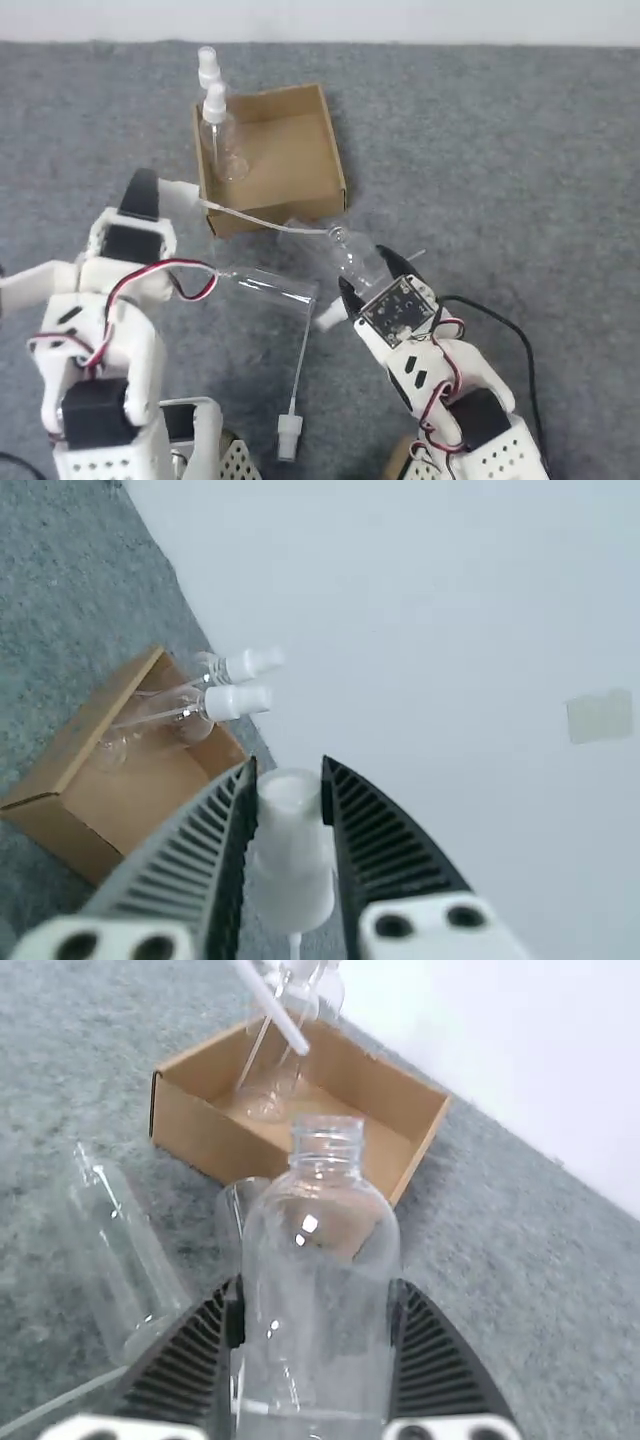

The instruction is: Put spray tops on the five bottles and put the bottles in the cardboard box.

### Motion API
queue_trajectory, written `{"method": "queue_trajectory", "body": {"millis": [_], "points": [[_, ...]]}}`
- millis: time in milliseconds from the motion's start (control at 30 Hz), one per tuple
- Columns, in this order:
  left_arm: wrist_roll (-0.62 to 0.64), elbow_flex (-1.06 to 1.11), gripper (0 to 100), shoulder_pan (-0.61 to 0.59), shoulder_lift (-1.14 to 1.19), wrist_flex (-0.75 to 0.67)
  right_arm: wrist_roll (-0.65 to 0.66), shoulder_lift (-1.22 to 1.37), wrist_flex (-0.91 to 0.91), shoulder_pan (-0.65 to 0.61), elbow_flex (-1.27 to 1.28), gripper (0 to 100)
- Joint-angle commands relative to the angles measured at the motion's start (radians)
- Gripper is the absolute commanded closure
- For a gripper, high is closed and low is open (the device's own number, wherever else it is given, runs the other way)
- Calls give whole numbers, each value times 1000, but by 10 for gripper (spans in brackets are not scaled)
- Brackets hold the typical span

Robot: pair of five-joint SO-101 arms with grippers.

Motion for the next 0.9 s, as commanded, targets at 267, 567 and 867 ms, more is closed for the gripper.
{"method": "queue_trajectory", "body": {"millis": [267,567,867], "points": [[3,104,990,-11,-140,-118,104,-22,-70,-68,-12,969],[2,140,990,-64,-236,-129,203,-22,-101,-70,-6,969],[2,151,990,-92,-290,-118,270,-22,-265,-65,87,969]]}}
